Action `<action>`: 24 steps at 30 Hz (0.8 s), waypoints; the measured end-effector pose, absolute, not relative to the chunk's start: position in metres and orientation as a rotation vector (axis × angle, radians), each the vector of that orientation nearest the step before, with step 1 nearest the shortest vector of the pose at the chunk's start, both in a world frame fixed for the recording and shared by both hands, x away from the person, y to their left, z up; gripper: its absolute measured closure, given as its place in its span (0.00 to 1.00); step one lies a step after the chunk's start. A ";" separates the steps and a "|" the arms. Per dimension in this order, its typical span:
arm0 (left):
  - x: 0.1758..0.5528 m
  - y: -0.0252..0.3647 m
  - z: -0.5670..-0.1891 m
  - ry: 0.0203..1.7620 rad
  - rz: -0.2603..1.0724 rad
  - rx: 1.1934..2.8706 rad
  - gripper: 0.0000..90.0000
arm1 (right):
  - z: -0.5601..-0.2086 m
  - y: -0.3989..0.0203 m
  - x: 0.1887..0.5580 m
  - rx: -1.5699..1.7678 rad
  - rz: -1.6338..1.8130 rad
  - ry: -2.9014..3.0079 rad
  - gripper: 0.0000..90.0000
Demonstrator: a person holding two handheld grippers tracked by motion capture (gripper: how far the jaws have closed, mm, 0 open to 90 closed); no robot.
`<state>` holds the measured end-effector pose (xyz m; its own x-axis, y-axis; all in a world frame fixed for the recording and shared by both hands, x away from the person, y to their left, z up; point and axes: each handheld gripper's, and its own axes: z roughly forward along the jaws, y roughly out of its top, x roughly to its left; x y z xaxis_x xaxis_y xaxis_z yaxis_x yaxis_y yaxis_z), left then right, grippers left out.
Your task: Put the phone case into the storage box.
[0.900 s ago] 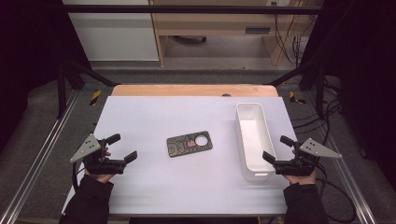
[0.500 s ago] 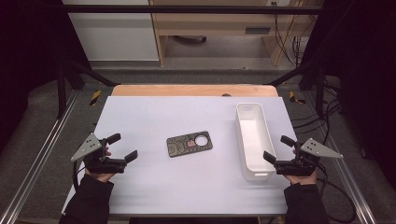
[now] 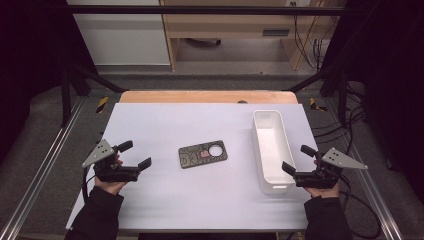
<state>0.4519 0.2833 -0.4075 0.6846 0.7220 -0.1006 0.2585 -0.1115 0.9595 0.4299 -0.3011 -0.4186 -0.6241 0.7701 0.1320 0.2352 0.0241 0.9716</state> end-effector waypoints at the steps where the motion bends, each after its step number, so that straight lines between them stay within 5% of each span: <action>1: 0.453 0.282 -0.407 0.804 0.473 1.687 0.01 | -0.419 -0.301 0.430 1.022 1.632 1.873 0.00; 24: 0.472 0.254 -0.404 0.820 0.456 1.741 0.15 | -0.420 -0.300 0.431 1.018 1.629 1.878 0.00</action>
